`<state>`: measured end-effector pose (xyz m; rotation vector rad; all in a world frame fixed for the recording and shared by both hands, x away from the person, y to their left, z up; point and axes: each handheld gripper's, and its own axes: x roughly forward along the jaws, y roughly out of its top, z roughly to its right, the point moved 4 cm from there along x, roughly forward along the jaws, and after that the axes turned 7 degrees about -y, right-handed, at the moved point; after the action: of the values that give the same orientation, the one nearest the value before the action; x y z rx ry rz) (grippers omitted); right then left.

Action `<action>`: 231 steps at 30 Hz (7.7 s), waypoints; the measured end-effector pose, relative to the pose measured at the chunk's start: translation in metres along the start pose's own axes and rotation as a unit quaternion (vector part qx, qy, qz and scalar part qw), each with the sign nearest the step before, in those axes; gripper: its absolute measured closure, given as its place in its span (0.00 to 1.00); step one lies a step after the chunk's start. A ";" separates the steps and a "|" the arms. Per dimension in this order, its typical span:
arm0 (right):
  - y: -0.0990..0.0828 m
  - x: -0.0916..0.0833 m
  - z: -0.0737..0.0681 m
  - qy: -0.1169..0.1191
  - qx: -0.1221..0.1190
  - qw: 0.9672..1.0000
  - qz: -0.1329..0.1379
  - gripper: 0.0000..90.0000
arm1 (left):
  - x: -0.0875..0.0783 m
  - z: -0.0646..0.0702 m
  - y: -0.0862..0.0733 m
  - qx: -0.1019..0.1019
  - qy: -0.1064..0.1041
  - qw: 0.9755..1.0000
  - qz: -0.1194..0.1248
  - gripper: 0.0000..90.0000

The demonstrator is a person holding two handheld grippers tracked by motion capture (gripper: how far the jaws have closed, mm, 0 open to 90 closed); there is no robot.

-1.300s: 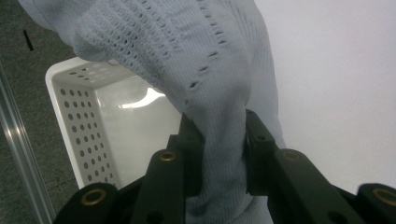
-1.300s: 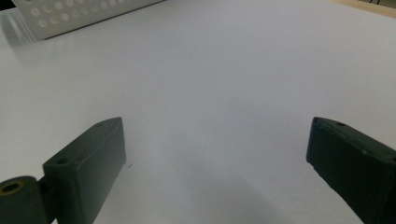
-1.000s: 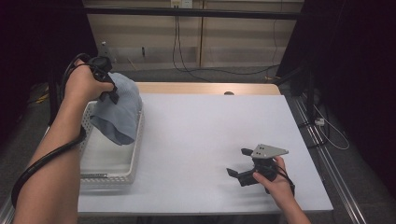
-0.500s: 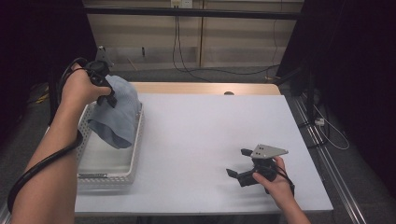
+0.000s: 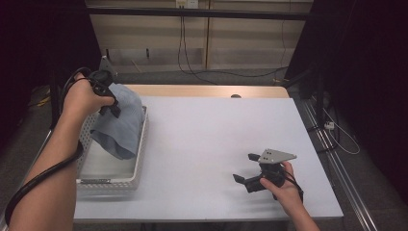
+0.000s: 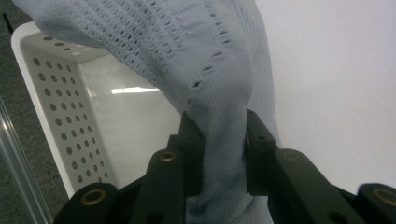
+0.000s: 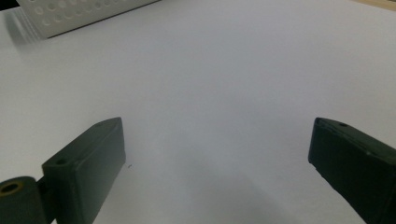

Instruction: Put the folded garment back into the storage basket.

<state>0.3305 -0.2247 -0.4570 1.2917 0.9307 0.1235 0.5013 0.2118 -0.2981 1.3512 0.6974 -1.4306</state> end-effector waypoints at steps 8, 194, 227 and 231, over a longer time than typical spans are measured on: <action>0.000 0.001 -0.002 0.002 -0.002 1.000 -0.001 0.04 | 0.005 -0.001 -0.008 -0.001 -0.009 1.000 -0.001 0.82; -0.001 0.004 -0.006 0.003 -0.009 1.000 -0.007 0.04 | 0.045 0.007 -0.075 0.002 -0.091 0.995 -0.040 0.76; -0.001 0.005 -0.007 0.004 -0.010 1.000 -0.008 0.04 | 0.041 -0.020 -0.077 -0.029 -0.083 0.996 0.002 0.44; -0.001 0.005 -0.007 0.004 -0.010 1.000 -0.008 0.04 | 0.041 -0.022 -0.076 -0.033 -0.081 0.996 0.006 0.43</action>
<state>0.3289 -0.2173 -0.4603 1.2667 0.9440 0.1250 0.4446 0.2452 -0.3583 1.1734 0.6238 -1.4760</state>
